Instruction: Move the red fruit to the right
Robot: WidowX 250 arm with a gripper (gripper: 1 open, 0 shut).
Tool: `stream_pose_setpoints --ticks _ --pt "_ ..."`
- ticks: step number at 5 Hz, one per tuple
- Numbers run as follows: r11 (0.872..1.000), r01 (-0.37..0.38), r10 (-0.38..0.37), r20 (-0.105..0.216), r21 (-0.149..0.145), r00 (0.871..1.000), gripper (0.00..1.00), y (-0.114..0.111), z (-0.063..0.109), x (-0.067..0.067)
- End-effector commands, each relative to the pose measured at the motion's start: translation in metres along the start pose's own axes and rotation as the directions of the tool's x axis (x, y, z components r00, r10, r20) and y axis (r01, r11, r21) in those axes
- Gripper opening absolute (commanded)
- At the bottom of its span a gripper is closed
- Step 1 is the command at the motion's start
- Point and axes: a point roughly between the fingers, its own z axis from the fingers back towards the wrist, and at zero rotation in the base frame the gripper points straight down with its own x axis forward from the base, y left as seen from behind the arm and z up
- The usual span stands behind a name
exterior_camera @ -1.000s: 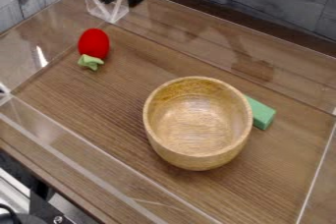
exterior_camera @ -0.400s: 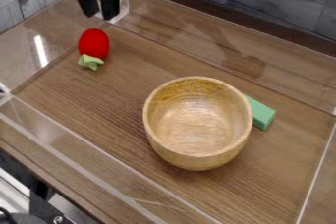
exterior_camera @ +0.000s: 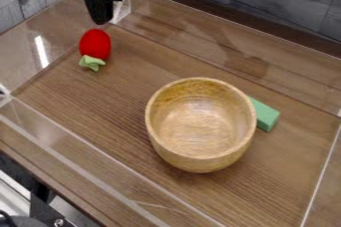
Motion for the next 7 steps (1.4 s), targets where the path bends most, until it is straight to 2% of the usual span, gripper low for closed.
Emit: stream_pose_setpoints --ticks 1,3,4,5,7 --pt "0.997 0.050 -0.057 0.108 0.062 0.993 0.00 -0.017 0.060 0.007" --pt "0.993 0.099 -0.105 0.094 0.068 0.990 0.00 -0.032 0.073 0.009" --pt "0.997 0.047 -0.054 0.119 0.062 0.991 0.00 -0.044 0.073 0.008" --pt "0.999 -0.007 0.000 0.137 0.052 0.991 0.00 -0.053 0.069 0.007" --pt "0.996 0.064 -0.070 0.126 0.055 0.989 0.00 -0.073 0.048 0.004"
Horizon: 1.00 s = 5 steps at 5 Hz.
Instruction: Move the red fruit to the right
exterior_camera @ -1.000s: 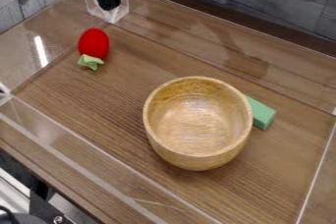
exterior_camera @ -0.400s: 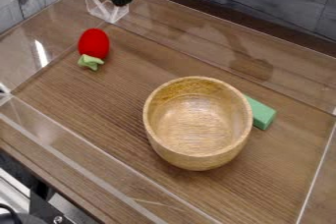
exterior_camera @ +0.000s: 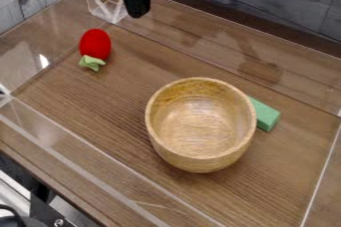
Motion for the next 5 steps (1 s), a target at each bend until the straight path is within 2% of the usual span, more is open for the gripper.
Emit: stream_pose_setpoints --ticks 1,3,5 --pt "0.999 0.026 -0.029 0.071 0.039 0.997 1.00 -0.007 0.030 0.004" --pt "0.999 0.003 -0.005 0.050 0.041 0.999 1.00 0.022 0.016 0.000" --pt "0.998 -0.031 0.030 0.021 0.049 0.999 1.00 0.054 0.010 -0.011"
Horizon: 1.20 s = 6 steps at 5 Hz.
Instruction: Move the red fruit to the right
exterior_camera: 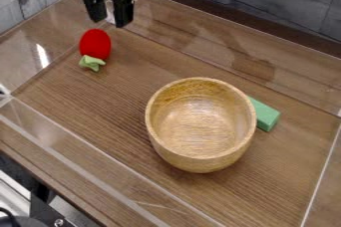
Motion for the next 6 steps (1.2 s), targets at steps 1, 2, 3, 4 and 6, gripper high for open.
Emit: stream_pose_setpoints --ticks 1,2,3,4,6 --pt "0.999 -0.014 0.011 0.049 0.046 0.999 1.00 0.002 0.024 0.001" --pt "0.999 -0.025 0.023 0.031 0.047 0.999 1.00 -0.003 0.021 -0.003" --pt "0.997 -0.059 0.058 0.020 0.044 0.998 1.00 -0.002 -0.005 -0.007" --pt "0.994 -0.099 0.099 0.018 0.046 0.995 1.00 0.001 -0.029 -0.009" --pt "0.996 -0.066 0.067 -0.002 0.059 0.998 1.00 0.016 -0.041 -0.016"
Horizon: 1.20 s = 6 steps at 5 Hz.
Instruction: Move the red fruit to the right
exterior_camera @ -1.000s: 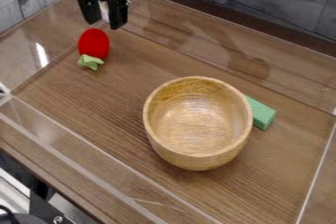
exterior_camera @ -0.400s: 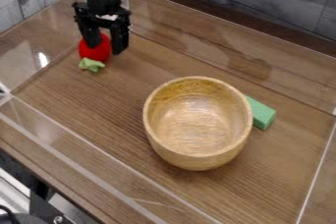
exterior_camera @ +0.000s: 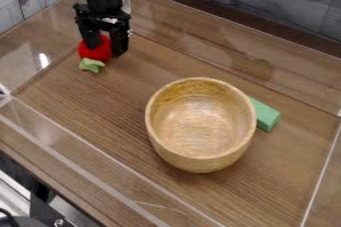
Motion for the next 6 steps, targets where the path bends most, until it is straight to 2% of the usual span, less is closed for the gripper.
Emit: stream_pose_setpoints --ticks 1,2,4,6 --pt "1.000 -0.014 0.014 0.002 0.010 1.000 1.00 -0.001 -0.001 -0.001" --pt "1.000 -0.016 0.017 -0.004 0.011 1.000 1.00 -0.012 -0.005 0.001" --pt "0.999 0.035 -0.034 -0.021 0.016 0.999 1.00 -0.028 -0.002 -0.006" --pt "0.992 0.127 -0.126 -0.034 0.022 0.991 1.00 -0.002 0.008 0.003"
